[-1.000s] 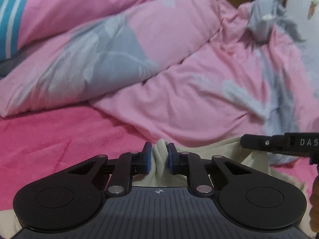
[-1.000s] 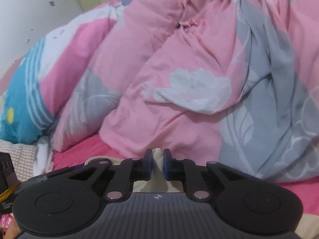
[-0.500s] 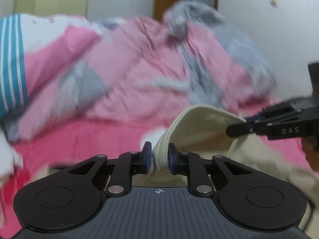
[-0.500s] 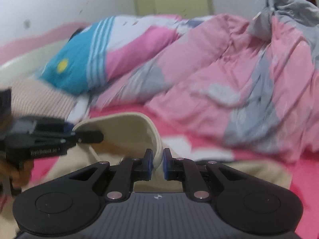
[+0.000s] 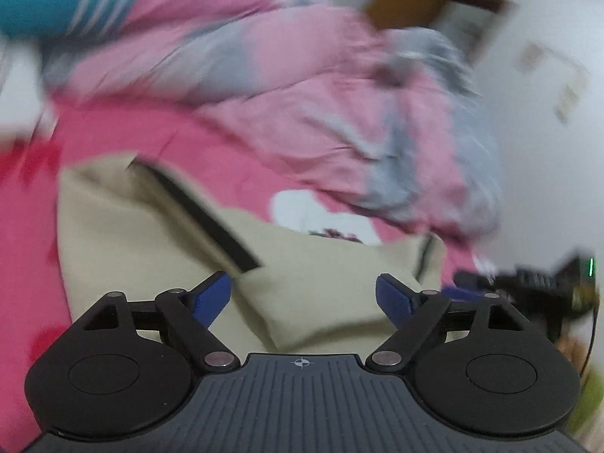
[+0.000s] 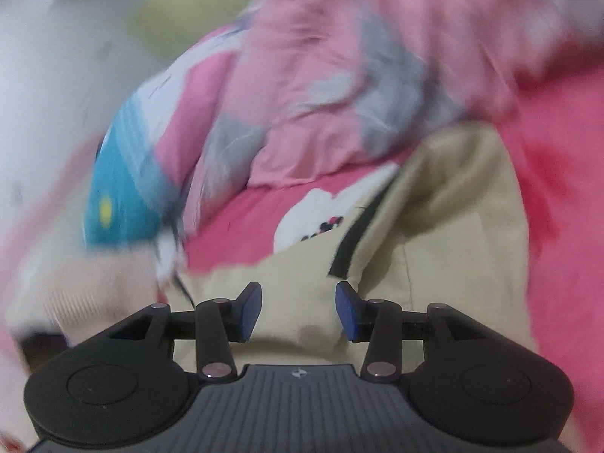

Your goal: Fold clothes

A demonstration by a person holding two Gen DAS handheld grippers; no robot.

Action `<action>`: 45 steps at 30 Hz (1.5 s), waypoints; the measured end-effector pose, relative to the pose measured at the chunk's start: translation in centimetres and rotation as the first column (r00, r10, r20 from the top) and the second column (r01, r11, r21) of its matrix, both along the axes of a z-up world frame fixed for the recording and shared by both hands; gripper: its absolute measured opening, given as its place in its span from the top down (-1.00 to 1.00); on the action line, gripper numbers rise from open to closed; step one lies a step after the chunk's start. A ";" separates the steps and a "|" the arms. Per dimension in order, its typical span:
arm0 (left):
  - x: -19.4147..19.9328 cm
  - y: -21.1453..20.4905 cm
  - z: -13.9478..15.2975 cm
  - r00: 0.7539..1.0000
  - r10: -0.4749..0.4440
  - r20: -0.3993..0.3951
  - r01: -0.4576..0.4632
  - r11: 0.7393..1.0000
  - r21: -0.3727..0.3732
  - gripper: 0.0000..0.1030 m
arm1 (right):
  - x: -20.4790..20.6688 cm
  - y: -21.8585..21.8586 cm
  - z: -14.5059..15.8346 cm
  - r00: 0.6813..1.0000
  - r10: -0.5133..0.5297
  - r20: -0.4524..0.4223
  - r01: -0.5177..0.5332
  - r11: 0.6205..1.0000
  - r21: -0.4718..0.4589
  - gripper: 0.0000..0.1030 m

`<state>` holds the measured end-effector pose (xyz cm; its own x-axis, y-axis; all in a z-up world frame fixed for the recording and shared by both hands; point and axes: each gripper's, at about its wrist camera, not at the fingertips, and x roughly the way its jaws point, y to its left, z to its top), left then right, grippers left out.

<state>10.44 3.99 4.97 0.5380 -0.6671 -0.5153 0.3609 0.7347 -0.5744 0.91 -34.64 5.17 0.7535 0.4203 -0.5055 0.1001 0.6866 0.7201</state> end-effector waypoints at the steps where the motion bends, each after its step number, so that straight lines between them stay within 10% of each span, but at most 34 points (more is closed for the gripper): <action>1: 0.9 -0.1 -0.5 0.999 0.000 -0.041 -0.001 1.000 -0.019 -0.62 | 0.7 -0.3 -0.6 1.000 -0.010 -0.023 0.011 0.999 0.041 0.10; 5: 3.2 -1.5 -1.7 0.997 0.010 -0.072 -0.012 1.000 -0.021 -0.50 | 2.8 0.1 -2.4 0.998 0.014 -0.068 -0.009 0.997 0.070 0.16; 10: 4.1 -3.2 -2.0 0.999 0.014 0.046 -0.017 0.998 0.054 0.10 | 4.2 0.6 -2.7 0.998 0.020 -0.058 -0.019 1.000 0.016 0.86; 14: 5.1 -3.2 -2.3 0.994 0.042 0.099 -0.049 0.996 0.068 0.31 | 5.2 0.5 -2.9 0.999 -0.013 -0.037 0.012 0.999 -0.036 0.98; 19: 5.0 -3.4 -3.4 0.990 0.028 0.135 -0.047 0.989 0.137 0.30 | 5.6 0.5 -3.8 0.997 -0.053 -0.061 0.044 0.988 -0.148 0.99; 24: 3.9 -2.1 -2.8 0.995 0.001 0.096 -0.012 0.993 0.118 -0.14 | 3.2 -1.5 -3.4 0.994 -0.082 -0.071 0.084 0.996 0.029 0.89; 28: 4.3 -2.2 -3.1 0.999 0.005 0.033 -0.007 0.997 0.079 -0.13 | 3.9 -1.0 -2.9 0.995 -0.028 -0.095 0.038 0.993 0.110 -0.13; 31: 4.5 -3.0 -3.5 1.000 0.002 0.009 -0.003 0.998 0.063 0.10 | 5.3 1.1 -2.4 0.990 0.017 -0.137 -0.018 1.000 -0.009 -0.12; 34: 4.5 -3.1 -3.7 1.000 0.018 0.022 -0.019 0.999 0.039 0.45 | 5.9 2.6 -1.6 0.991 0.046 -0.126 -0.060 0.992 -0.110 0.59; 36: 4.6 -2.6 -3.7 0.999 0.038 0.022 -0.037 0.999 -0.030 0.57 | 5.7 2.5 -0.9 0.996 0.048 -0.070 -0.054 0.994 -0.098 0.66; 45: 3.6 -3.2 -3.6 0.999 0.013 0.042 -0.016 0.998 0.065 0.22 | 4.7 1.1 -2.9 0.996 0.019 -0.086 -0.025 0.997 -0.075 0.51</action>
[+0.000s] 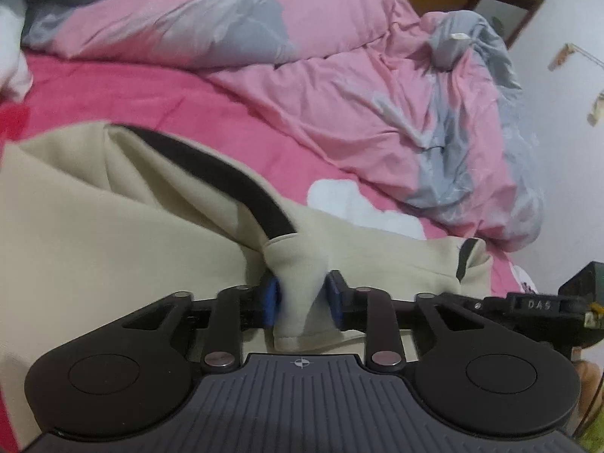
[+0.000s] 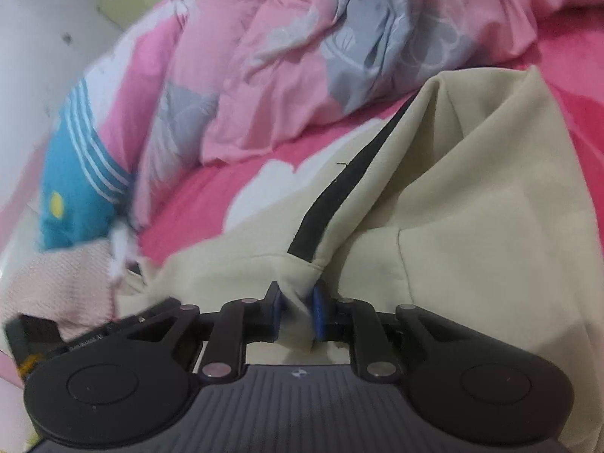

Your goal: Fold clothes

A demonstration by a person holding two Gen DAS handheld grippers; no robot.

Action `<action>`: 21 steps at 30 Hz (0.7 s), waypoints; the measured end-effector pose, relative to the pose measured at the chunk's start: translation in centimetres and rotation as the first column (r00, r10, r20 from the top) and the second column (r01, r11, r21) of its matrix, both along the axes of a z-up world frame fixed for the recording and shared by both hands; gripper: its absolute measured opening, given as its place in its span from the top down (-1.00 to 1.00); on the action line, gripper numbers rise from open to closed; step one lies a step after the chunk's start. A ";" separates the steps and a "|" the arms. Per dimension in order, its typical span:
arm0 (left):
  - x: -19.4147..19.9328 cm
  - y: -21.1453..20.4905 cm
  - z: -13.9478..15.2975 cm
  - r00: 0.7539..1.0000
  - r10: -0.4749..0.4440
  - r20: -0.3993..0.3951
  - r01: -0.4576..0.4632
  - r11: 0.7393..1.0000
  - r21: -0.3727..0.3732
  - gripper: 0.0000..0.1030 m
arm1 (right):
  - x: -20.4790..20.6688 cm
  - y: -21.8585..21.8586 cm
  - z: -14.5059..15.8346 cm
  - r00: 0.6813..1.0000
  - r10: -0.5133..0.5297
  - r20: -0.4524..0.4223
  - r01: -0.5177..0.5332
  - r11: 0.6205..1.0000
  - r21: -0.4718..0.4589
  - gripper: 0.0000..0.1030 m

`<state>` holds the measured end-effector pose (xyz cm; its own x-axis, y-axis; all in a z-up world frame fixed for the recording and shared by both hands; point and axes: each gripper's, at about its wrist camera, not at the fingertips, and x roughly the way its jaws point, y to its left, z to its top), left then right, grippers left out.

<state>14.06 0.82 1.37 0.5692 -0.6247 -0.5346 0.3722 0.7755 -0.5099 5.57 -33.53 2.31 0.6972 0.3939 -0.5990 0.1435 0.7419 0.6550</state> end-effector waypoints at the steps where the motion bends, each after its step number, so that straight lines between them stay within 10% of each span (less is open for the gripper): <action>1: -0.5 0.4 0.4 1.000 0.002 0.021 -0.003 1.000 0.009 0.16 | -0.5 -0.1 0.8 1.000 -0.010 0.005 0.010 1.000 -0.023 0.43; 8: -4.3 -0.1 4.6 0.931 -0.031 0.364 -0.016 0.992 0.125 0.17 | -2.8 5.2 7.3 0.967 0.125 0.222 -0.001 0.873 -0.488 0.46; 13: -3.1 -4.9 0.9 0.952 -0.180 0.248 0.088 0.936 0.342 0.16 | -0.1 9.6 2.9 0.945 0.297 0.134 -0.129 0.719 -0.683 0.47; 21: -2.4 -4.9 -0.4 0.961 -0.166 0.222 0.091 0.945 0.314 0.16 | 0.0 9.6 3.2 0.944 0.275 0.182 -0.070 0.706 -0.705 0.45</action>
